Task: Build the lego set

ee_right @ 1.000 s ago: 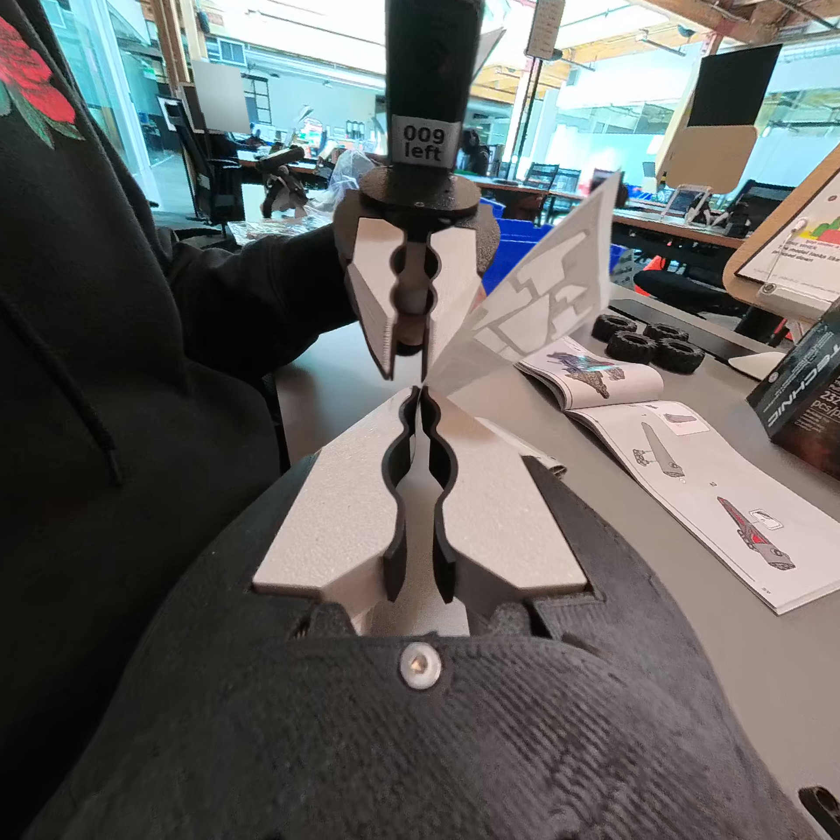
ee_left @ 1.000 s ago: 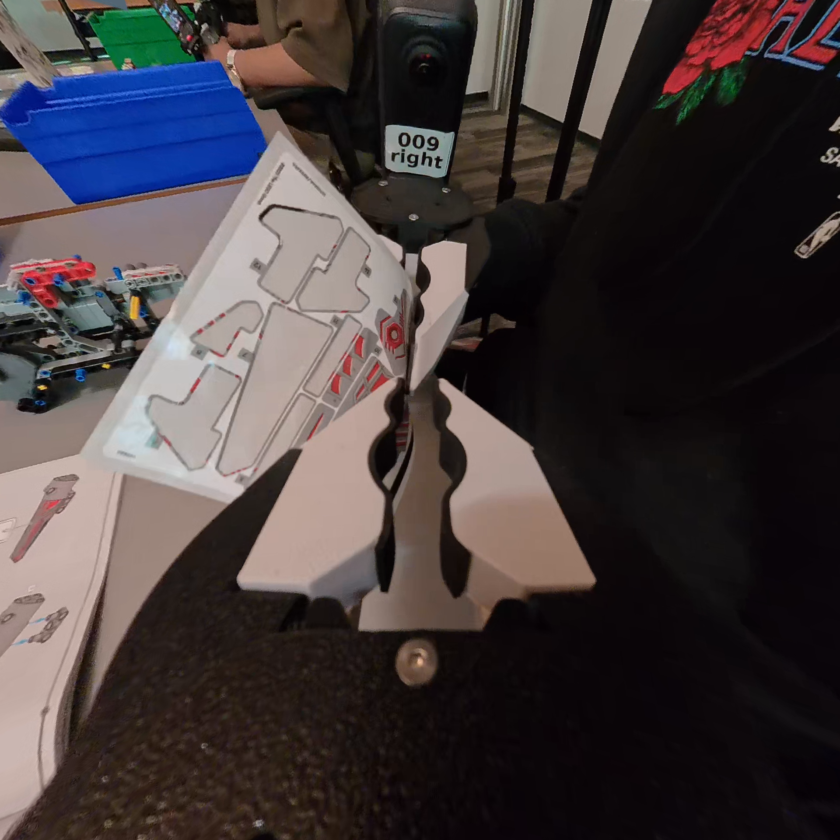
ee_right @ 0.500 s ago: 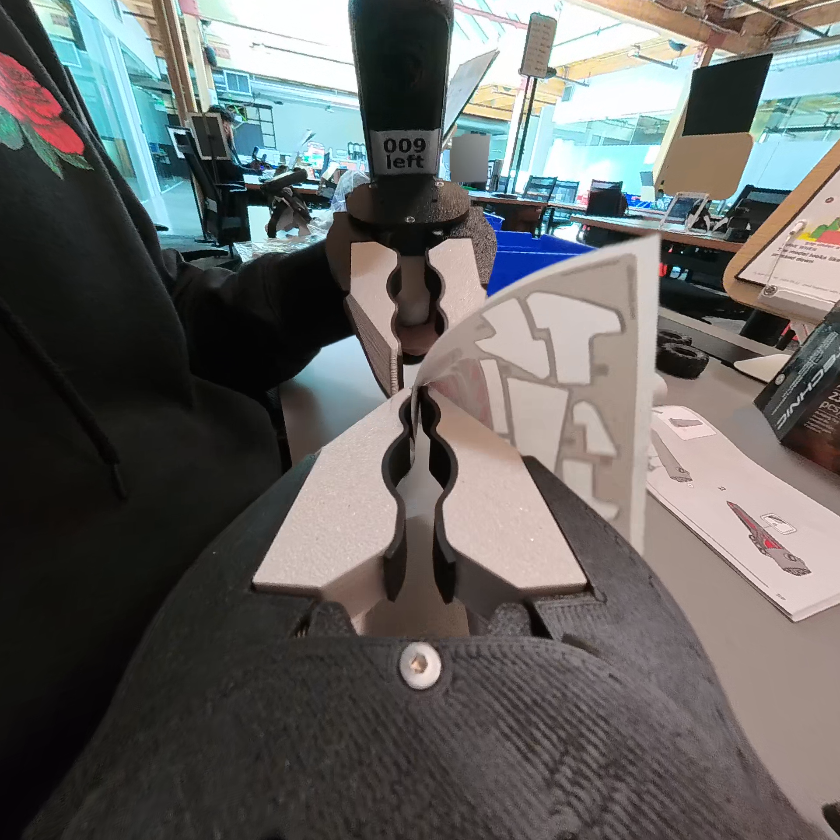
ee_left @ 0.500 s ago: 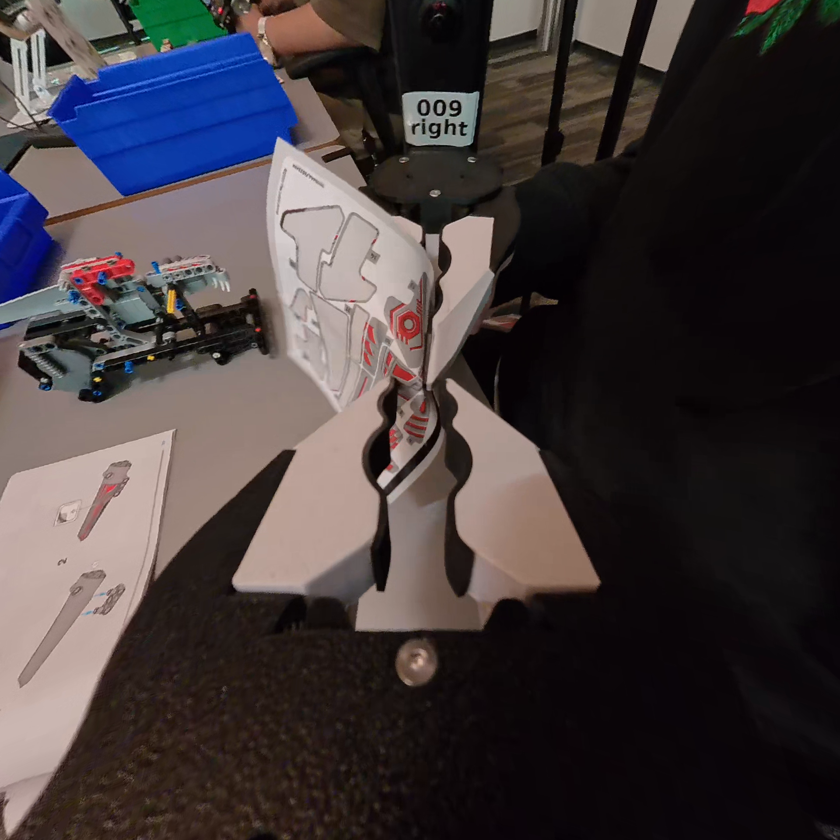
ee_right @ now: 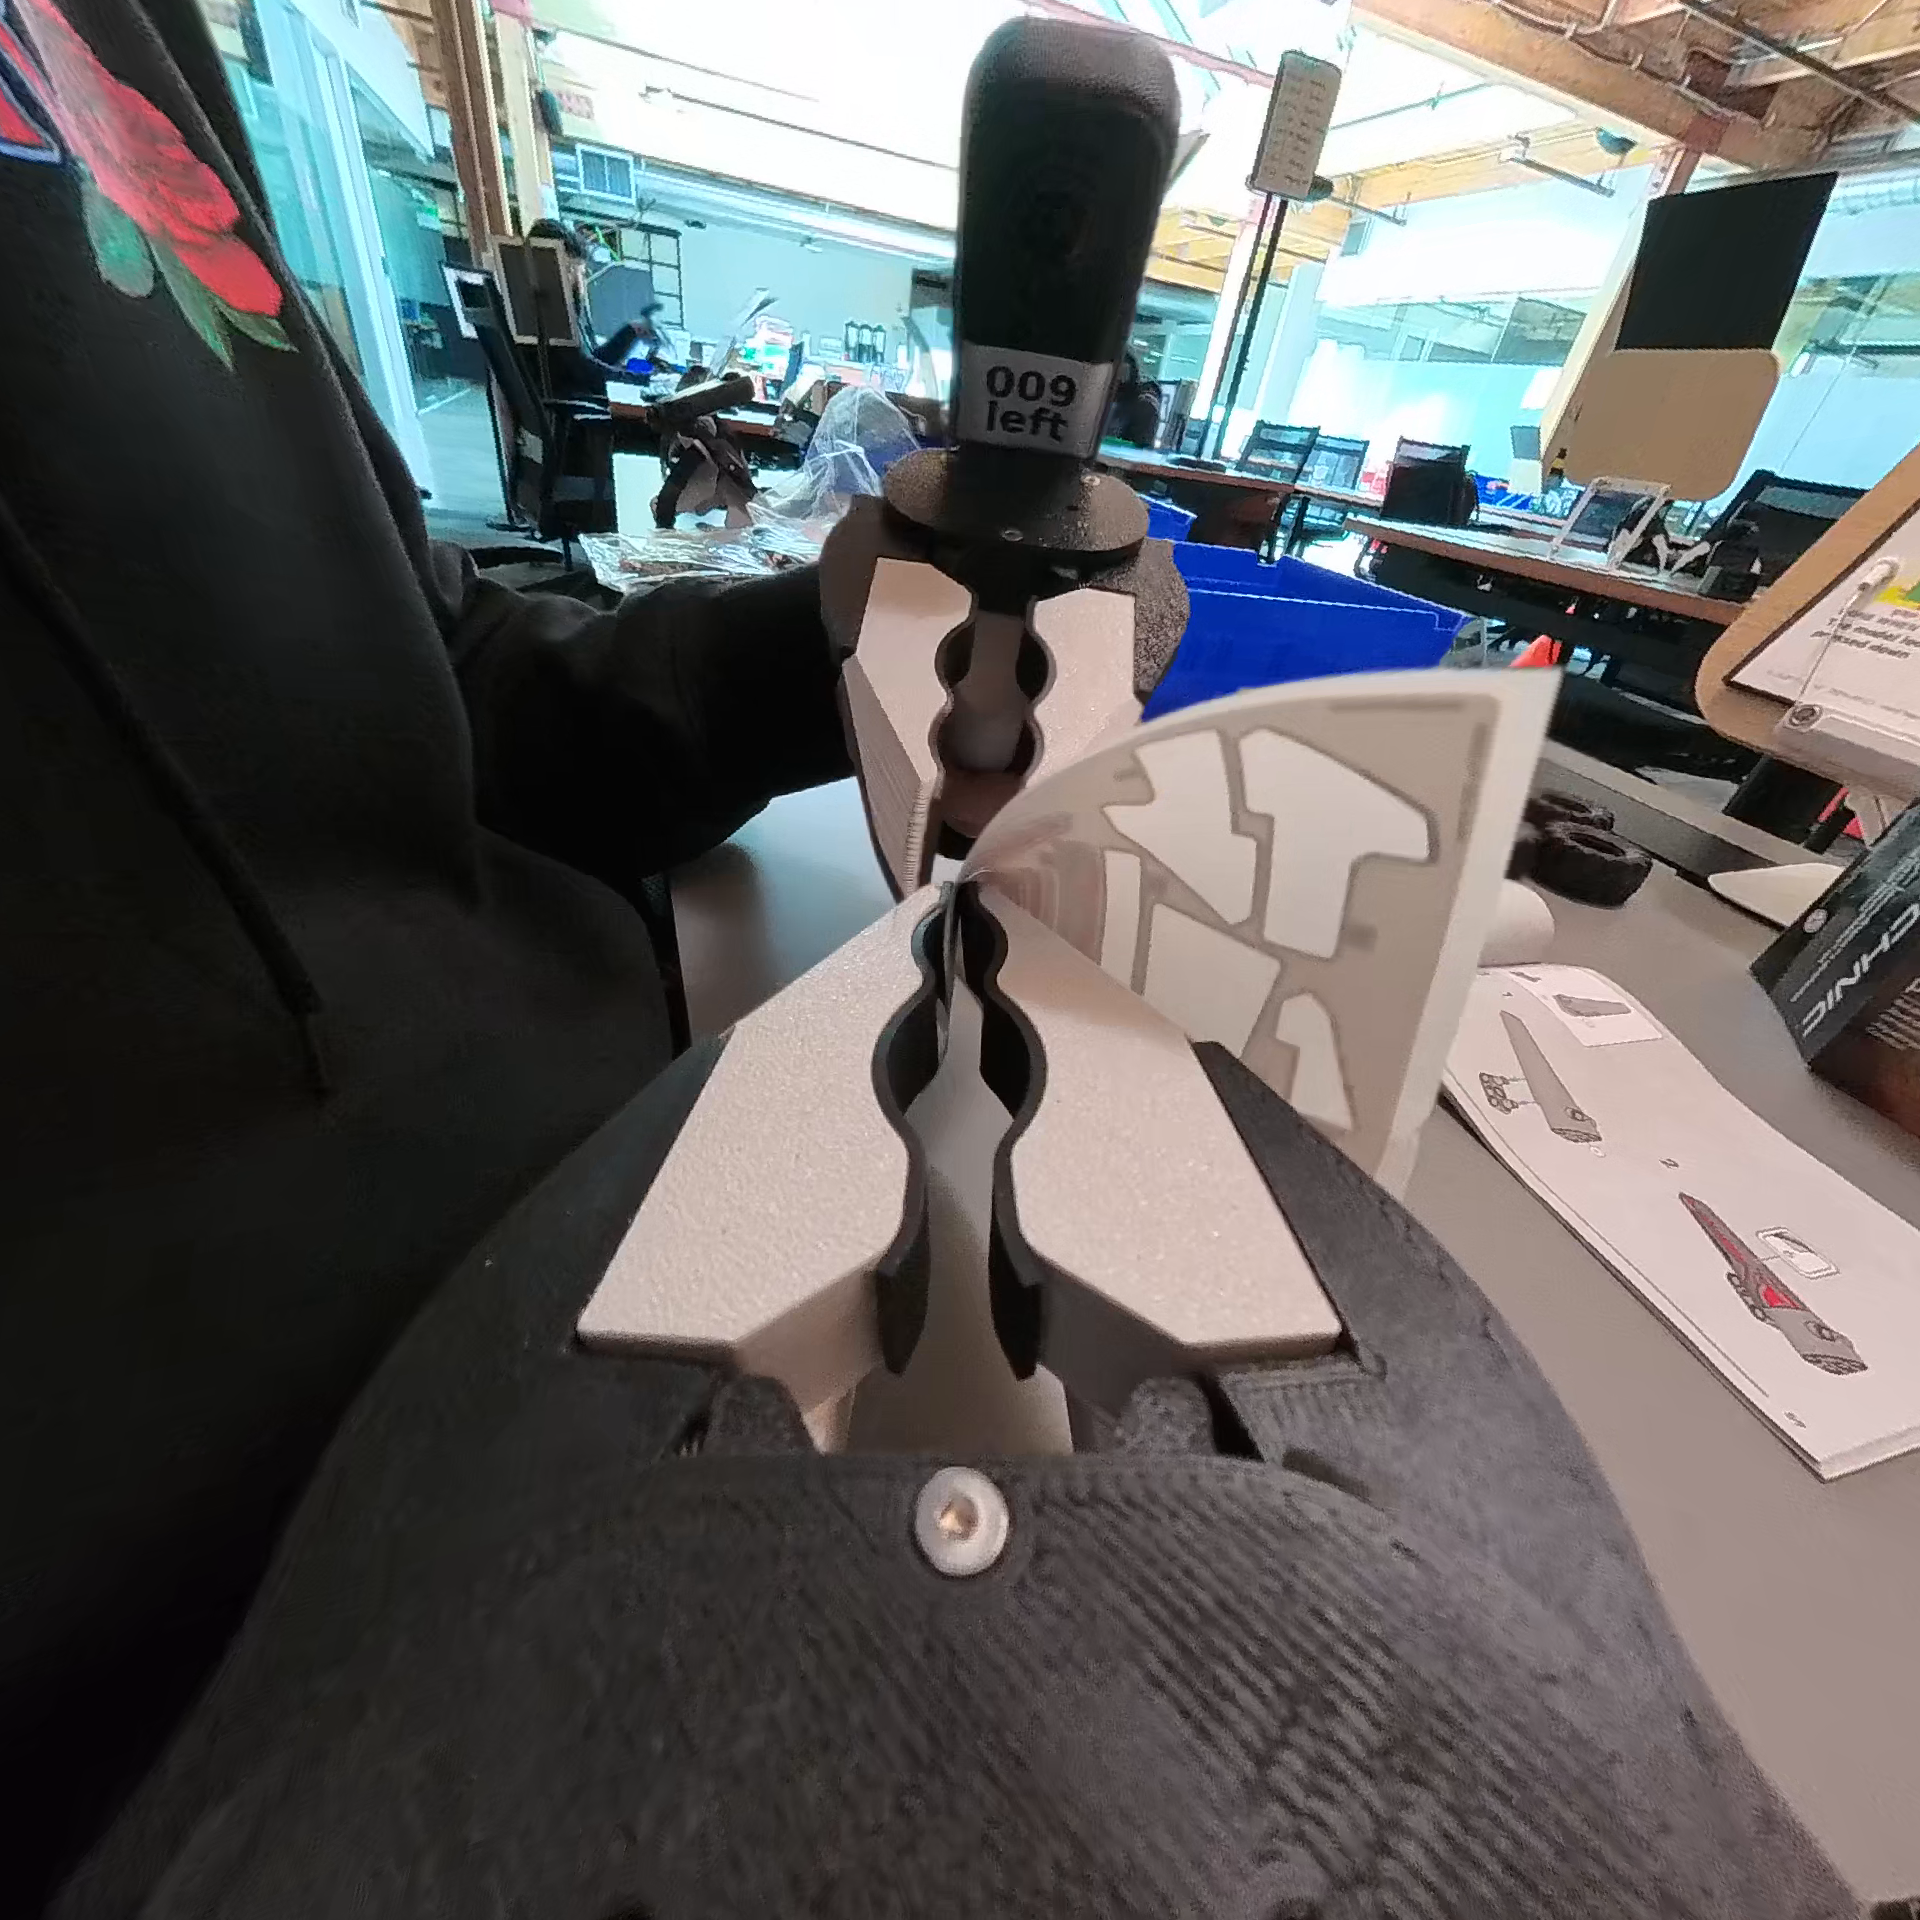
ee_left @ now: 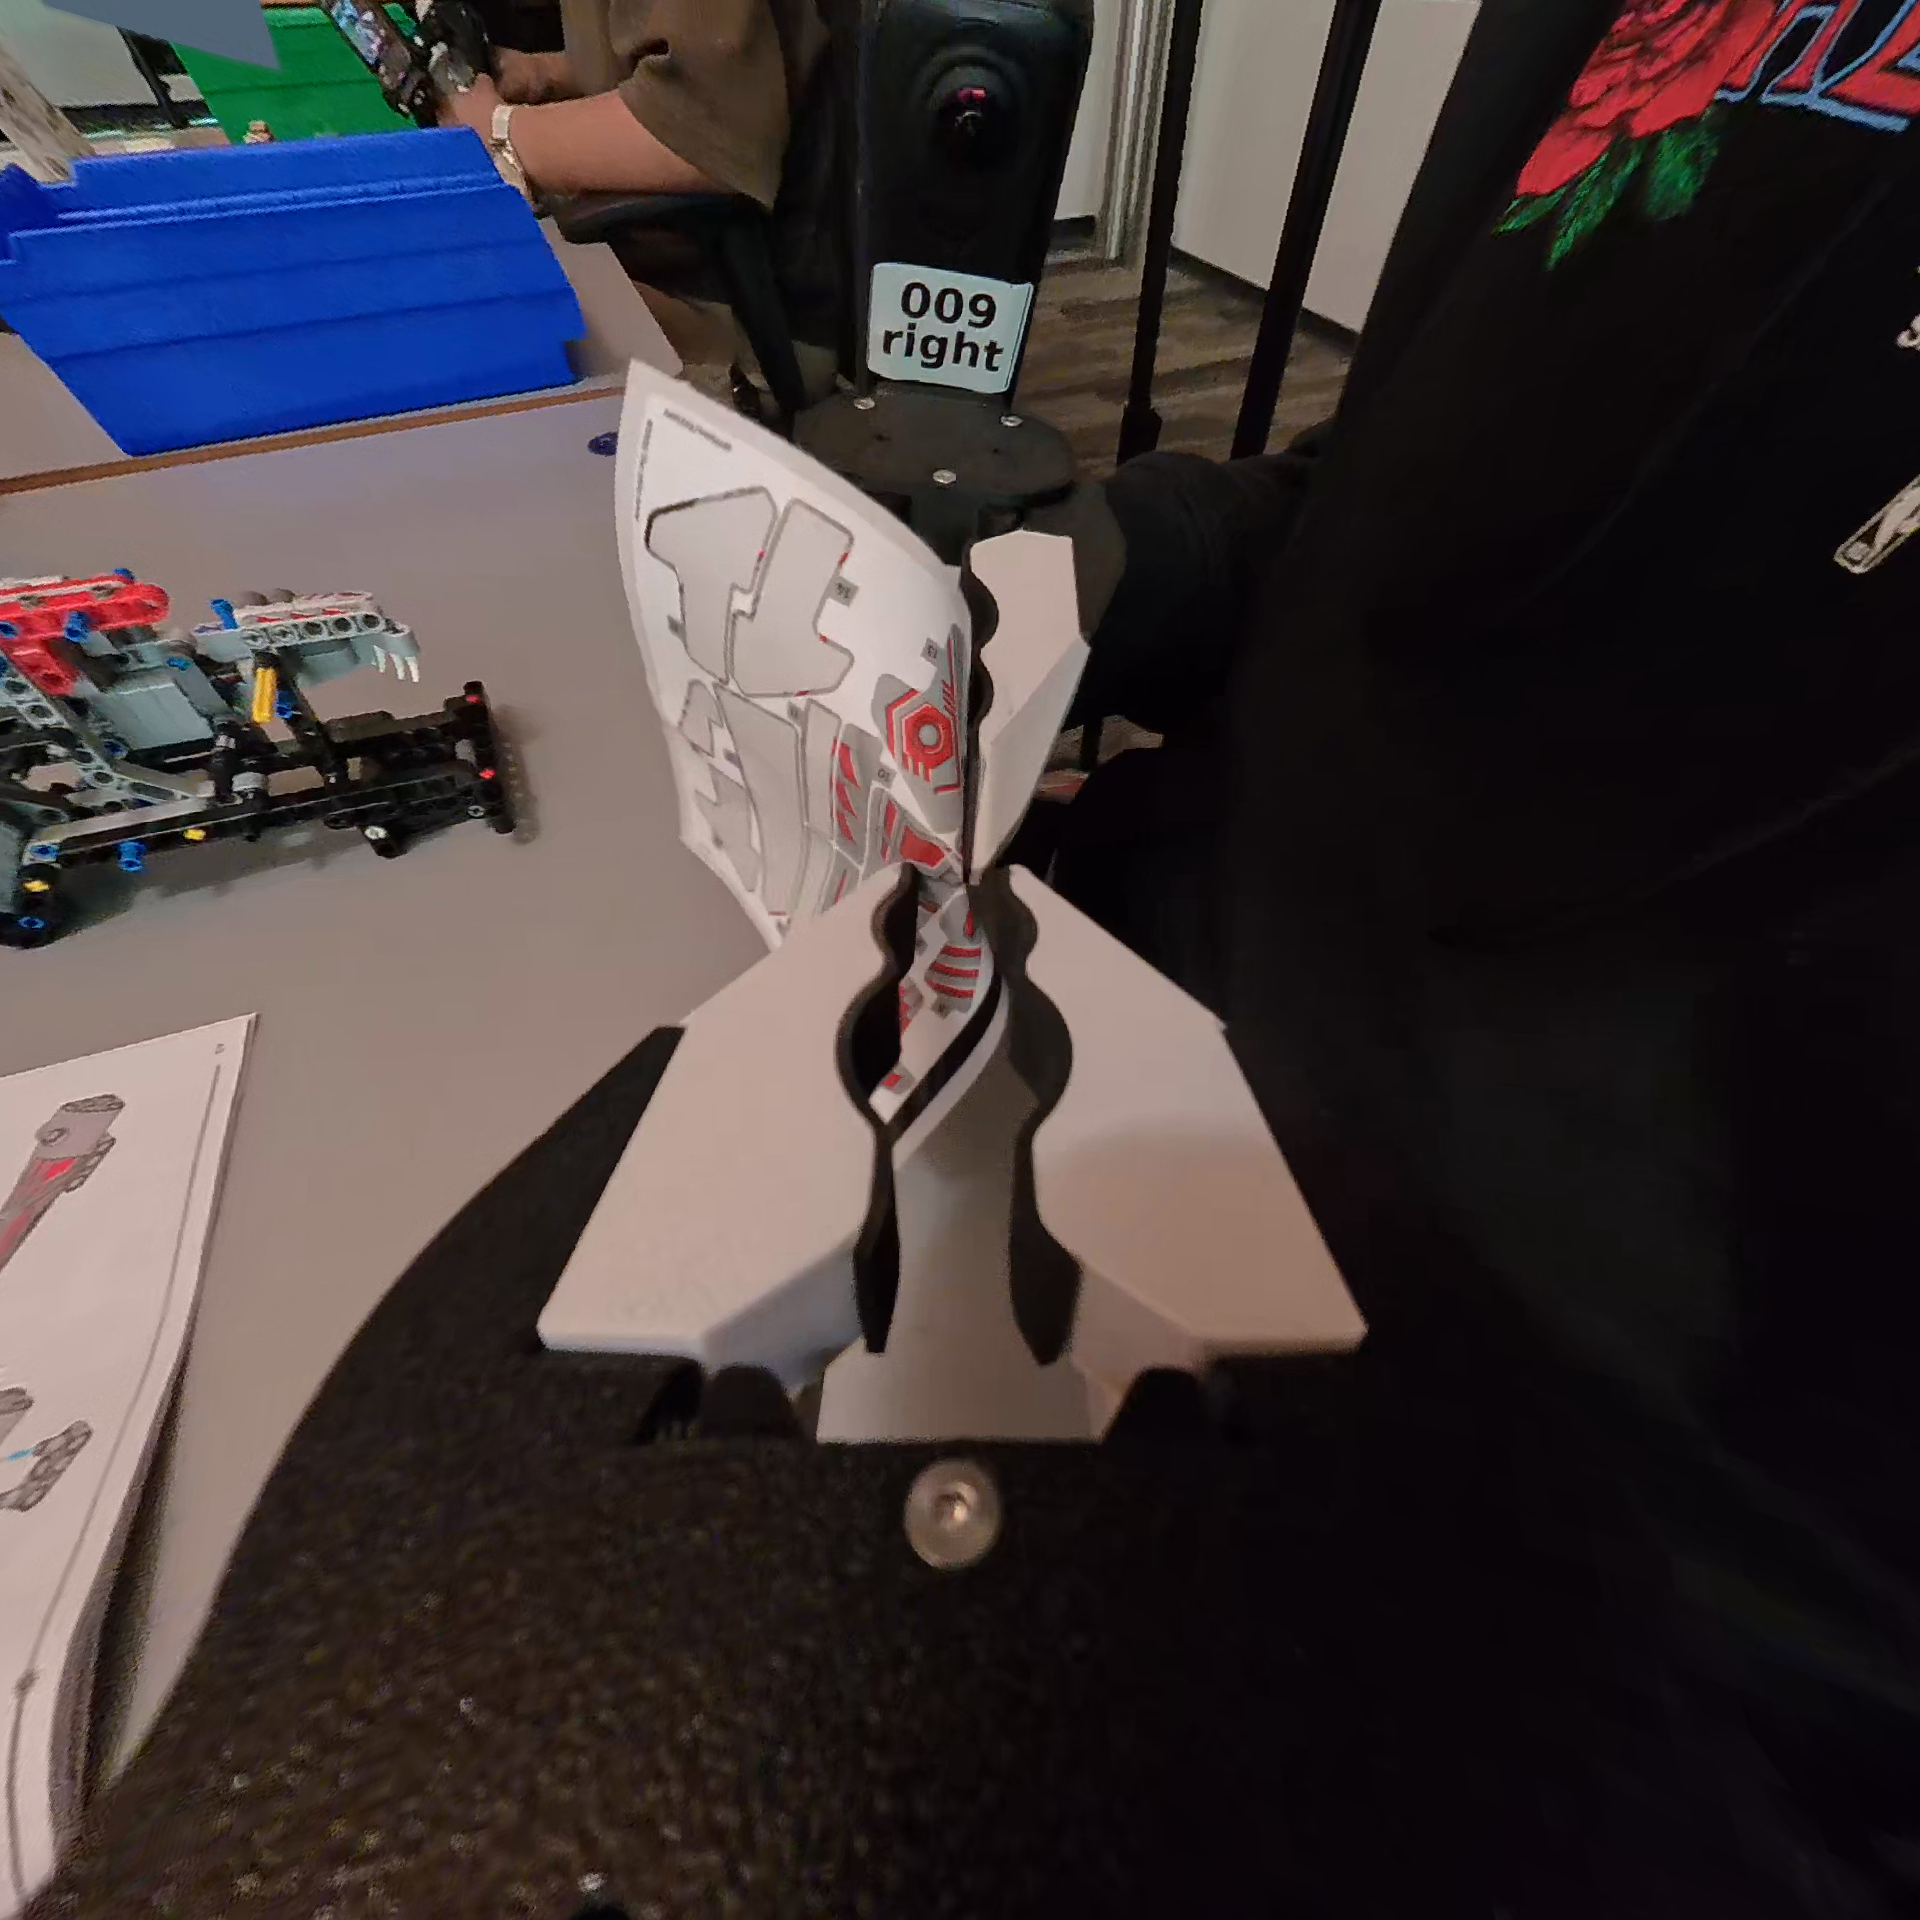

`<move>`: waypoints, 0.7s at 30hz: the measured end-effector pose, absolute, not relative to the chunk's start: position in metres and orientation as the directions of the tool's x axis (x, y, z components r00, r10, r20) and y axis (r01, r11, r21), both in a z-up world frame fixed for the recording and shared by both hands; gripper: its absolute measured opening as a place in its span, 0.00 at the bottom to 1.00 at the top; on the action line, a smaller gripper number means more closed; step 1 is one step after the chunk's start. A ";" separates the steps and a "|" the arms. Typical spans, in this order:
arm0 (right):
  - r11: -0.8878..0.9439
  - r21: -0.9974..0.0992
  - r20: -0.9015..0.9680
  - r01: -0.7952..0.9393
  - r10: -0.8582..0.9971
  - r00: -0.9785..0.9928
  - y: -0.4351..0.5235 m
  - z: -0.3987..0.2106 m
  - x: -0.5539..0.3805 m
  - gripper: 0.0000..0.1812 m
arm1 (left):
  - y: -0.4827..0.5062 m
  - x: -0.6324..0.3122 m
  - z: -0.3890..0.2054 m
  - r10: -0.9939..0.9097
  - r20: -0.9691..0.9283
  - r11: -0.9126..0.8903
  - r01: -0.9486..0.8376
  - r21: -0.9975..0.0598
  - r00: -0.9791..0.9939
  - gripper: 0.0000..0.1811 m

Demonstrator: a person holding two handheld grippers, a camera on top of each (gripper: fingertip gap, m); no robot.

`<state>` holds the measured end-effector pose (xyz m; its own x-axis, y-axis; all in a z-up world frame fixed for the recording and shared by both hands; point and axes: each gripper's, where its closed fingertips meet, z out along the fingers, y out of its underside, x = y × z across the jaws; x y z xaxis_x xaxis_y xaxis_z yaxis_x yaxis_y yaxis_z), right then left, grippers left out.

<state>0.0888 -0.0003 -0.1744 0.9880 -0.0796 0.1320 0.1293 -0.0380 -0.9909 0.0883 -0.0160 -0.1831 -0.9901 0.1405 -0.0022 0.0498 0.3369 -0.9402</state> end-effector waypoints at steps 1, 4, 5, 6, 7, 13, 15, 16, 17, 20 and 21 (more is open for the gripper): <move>-0.043 -0.990 0.139 0.136 -0.079 0.987 0.000 -0.175 0.089 0.00 | -0.016 0.088 -0.184 0.144 0.008 0.337 0.041 -0.941 -0.990 0.07; -0.055 -0.987 0.153 0.149 -0.069 0.986 0.001 -0.177 0.087 0.00 | -0.014 0.086 -0.185 0.161 0.044 0.338 0.013 -0.941 -0.986 0.07; -0.057 -0.986 0.160 0.156 -0.069 0.985 0.001 -0.177 0.086 0.00 | -0.013 0.086 -0.185 0.160 0.061 0.338 -0.003 -0.941 -0.985 0.06; -0.062 -0.985 0.168 0.164 -0.072 0.983 0.001 -0.178 0.087 0.00 | -0.013 0.087 -0.185 0.156 0.073 0.336 -0.017 -0.942 -0.985 0.06; -0.064 -0.984 0.173 0.169 -0.078 0.982 0.001 -0.178 0.087 0.00 | -0.013 0.088 -0.185 0.151 0.082 0.336 -0.027 -0.942 -0.985 0.06; -0.076 -0.980 0.191 0.186 -0.075 0.979 0.002 -0.180 0.086 0.00 | -0.012 0.087 -0.187 0.166 0.138 0.334 -0.076 -0.939 -0.976 0.05; -0.083 -0.978 0.199 0.193 -0.074 0.977 0.002 -0.181 0.086 0.00 | -0.011 0.087 -0.188 0.169 0.153 0.331 -0.090 -0.939 -0.974 0.05; -0.089 -0.976 0.204 0.198 -0.070 0.976 0.002 -0.182 0.086 0.00 | -0.011 0.087 -0.188 0.172 0.160 0.330 -0.096 -0.939 -0.972 0.06; -0.096 -0.974 0.211 0.204 -0.071 0.975 0.002 -0.183 0.086 0.00 | -0.010 0.087 -0.188 0.173 0.169 0.329 -0.105 -0.938 -0.970 0.06; -0.116 -0.969 0.229 0.220 -0.069 0.971 0.002 -0.186 0.086 0.00 | -0.009 0.087 -0.185 0.186 0.198 0.306 -0.135 -0.942 -0.962 0.05; -0.120 -0.968 0.232 0.222 -0.074 0.970 0.002 -0.186 0.087 0.00 | -0.009 0.089 -0.184 0.175 0.205 0.304 -0.145 -0.942 -0.963 0.03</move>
<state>0.0866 0.0023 -0.1863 0.9699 -0.0742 0.2319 0.2221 -0.1204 -0.9676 0.0890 -0.0090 -0.1844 -0.9630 0.1751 0.2050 -0.1453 0.3036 -0.9417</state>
